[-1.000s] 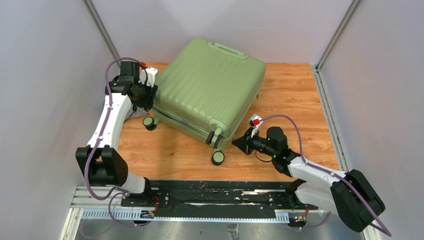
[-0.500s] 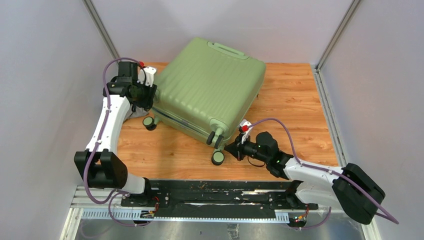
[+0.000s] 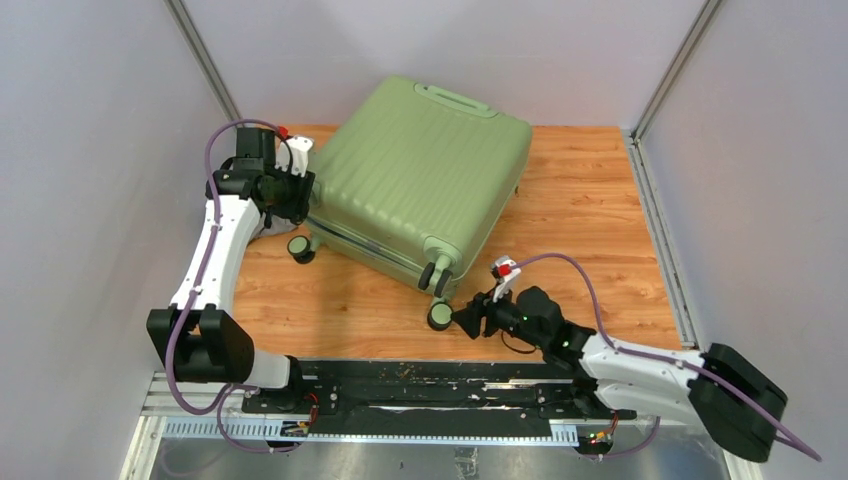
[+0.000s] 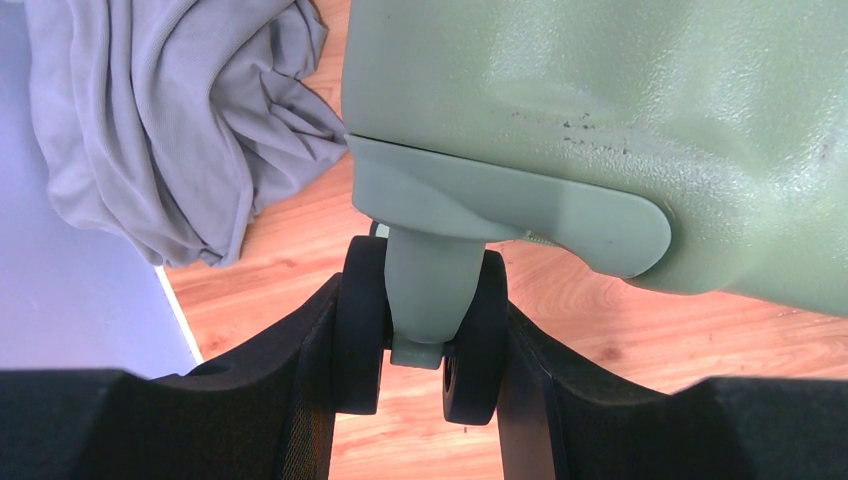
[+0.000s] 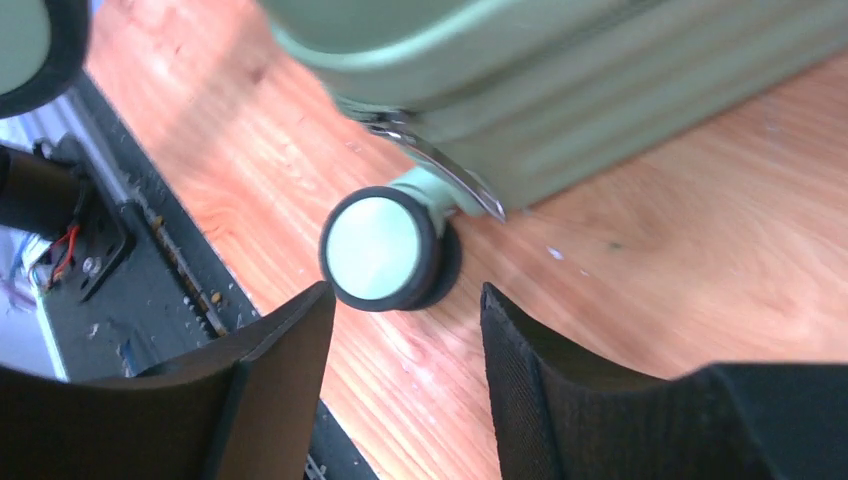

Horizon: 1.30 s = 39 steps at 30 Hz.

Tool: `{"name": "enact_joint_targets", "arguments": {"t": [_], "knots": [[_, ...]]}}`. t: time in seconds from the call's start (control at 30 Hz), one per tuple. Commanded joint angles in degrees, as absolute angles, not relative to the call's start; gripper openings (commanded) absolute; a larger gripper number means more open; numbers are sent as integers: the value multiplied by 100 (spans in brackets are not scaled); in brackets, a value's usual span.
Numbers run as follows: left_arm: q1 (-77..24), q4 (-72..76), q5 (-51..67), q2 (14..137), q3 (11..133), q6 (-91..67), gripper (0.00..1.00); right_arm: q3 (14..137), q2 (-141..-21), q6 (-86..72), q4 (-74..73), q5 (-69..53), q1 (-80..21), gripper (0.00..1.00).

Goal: Pack the luggage
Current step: Zip the luggage at the center of the board.

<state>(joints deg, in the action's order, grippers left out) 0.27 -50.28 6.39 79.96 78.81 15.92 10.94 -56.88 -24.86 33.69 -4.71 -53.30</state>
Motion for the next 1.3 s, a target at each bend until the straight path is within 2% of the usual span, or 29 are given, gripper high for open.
{"name": "enact_joint_targets", "arguments": {"t": [0.0, 0.13, 0.4, 0.67, 0.77, 1.03, 1.27], "knots": [[-18, -4325, 998, 7683, 7931, 958, 12, 704, -4767, -3351, 2653, 836, -5379, 63], [-18, -4331, 1036, 7648, 7872, 928, 11, 586, -4673, -3609, 2475, 712, -5385, 70], [-18, -4341, 1049, 7563, 7802, 868, 11, 1093, -5977, -3458, 3319, 457, -5780, 72], [-18, -4394, 1040, 7484, 7745, 897, 10, 1374, -6194, -2958, 3536, 1270, -6732, 74], [-18, -4392, 1071, 7497, 7742, 856, 10, 1635, -6515, -2909, 3331, 1636, -6828, 81], [-18, -4468, 1056, 7305, 7541, 944, 9, 2262, -7661, -2977, 2965, 2785, -6829, 79], [-18, -4619, 1054, 6949, 7337, 1090, 8, 1634, -7154, -3362, 2950, 2739, -6101, 72]]}}
